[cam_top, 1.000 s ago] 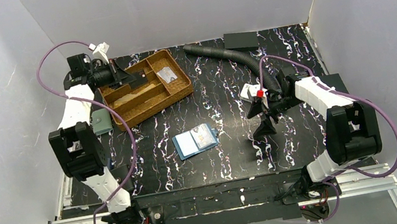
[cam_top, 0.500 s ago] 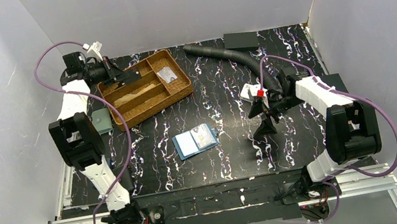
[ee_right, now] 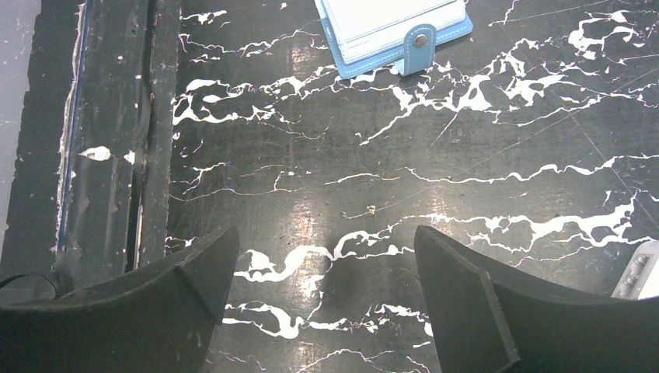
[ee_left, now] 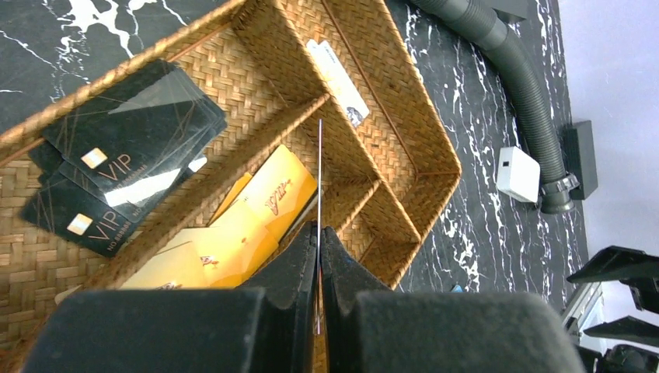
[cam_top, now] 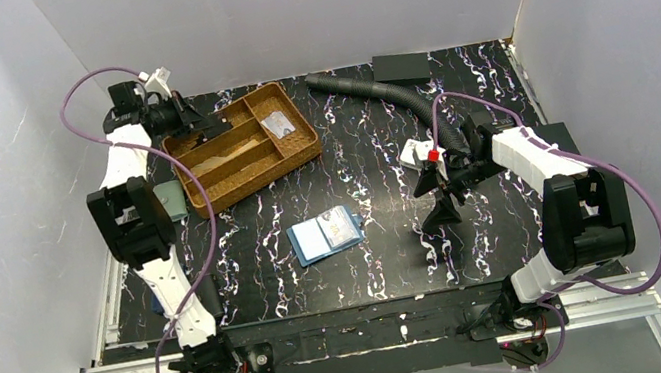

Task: Take the credit cards out of the card holder
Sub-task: Place the credit card in the storage box.

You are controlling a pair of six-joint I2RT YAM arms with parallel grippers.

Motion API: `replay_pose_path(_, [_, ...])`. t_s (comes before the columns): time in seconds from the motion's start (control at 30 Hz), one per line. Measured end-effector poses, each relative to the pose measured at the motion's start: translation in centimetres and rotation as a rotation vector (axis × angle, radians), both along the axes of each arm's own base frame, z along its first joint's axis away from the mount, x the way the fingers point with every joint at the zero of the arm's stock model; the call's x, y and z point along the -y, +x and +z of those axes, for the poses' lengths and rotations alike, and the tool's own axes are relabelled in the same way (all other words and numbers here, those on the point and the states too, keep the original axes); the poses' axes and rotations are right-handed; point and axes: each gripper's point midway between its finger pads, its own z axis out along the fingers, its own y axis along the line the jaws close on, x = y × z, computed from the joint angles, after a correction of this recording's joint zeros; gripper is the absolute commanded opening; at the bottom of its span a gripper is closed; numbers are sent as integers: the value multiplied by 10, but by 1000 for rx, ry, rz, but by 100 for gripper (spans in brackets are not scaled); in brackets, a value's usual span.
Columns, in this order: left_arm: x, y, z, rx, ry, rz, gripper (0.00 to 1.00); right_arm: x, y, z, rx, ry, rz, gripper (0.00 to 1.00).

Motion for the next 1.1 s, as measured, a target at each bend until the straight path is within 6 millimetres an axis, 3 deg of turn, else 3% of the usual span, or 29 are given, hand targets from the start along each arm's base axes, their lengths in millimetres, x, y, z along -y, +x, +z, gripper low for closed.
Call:
replay_pose_path(0.23, [-10,15,-14,-35,32,50,0,0,0,0,0,0,0,92])
replay_pose_path(0.37, [-20,28,-34,-61,64,85,0,0,0,0,-2,0,0,92])
replay_pose_path(0.5, [-25,37,-30,-40,84,103,1,0,0,-4,-17,-1,1,92])
replay_pose_path(0.73, [-30,41,-62,-94,93,124,19,0,0,-5,-22,-2,3,92])
replay_pose_path(0.87, [-34,41,-68,-119,110,155,30,0,0,-5,-24,-2,3,92])
replay_pose_path(1.1, [-54,43,-69,-150,198,244,36,0,-1,-5,-28,-3,6,92])
